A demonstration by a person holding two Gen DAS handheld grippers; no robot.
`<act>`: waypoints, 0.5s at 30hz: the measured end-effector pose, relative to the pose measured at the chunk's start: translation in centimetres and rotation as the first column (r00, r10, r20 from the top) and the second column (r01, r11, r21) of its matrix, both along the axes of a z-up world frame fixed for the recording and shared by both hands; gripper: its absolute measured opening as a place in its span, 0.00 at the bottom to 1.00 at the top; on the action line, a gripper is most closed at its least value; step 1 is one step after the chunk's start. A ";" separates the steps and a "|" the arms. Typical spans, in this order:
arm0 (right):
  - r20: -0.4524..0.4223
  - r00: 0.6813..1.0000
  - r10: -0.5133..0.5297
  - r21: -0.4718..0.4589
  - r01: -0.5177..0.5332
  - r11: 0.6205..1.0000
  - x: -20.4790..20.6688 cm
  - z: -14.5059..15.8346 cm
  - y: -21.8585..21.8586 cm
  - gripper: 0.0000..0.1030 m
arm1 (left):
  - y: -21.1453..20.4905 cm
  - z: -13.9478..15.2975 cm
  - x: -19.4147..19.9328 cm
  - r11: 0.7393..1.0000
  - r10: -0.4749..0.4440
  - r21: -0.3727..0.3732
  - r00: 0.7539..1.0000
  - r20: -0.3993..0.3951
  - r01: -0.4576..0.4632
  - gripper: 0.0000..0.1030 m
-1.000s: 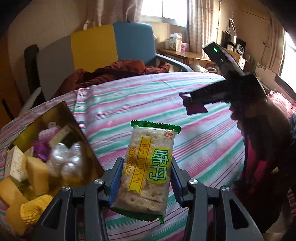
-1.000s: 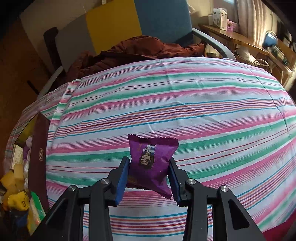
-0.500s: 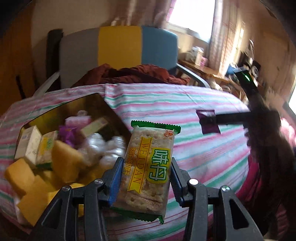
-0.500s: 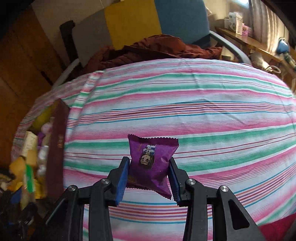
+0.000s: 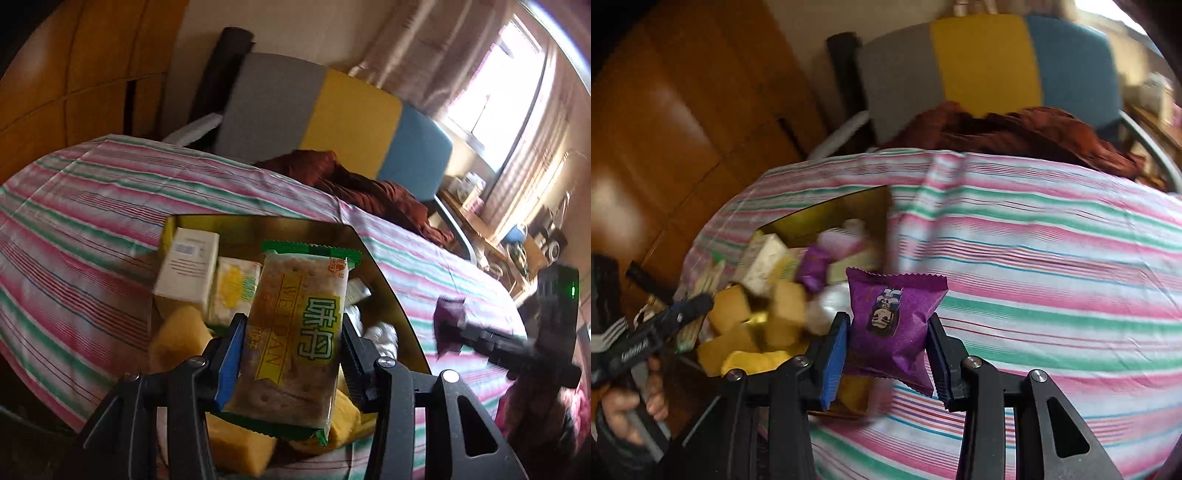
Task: Organize objects
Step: 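Carry the cracker pack and purple packet to the gold tray and release them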
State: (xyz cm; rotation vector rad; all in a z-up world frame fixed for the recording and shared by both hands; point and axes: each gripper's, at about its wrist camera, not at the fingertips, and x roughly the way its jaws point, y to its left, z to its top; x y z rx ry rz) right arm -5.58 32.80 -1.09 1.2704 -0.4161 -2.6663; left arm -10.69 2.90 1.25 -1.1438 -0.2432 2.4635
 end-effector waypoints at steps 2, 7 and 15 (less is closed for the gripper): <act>0.000 0.999 0.052 -0.003 -0.052 0.999 -0.6 -0.1 -2.0 0.40 | -0.2 0.2 -0.8 1.000 0.002 0.013 1.000 0.001 -0.002 0.47; 0.015 0.992 0.127 0.003 -0.127 0.992 -1.8 -1.1 -5.4 0.40 | 1.9 0.8 -2.9 0.998 -0.048 0.045 0.999 0.002 0.048 0.47; 0.049 0.988 0.145 -0.026 -0.144 0.989 -2.8 -2.8 -7.0 0.43 | 6.9 -0.7 -6.7 0.995 -0.098 -0.005 0.994 0.055 0.098 0.53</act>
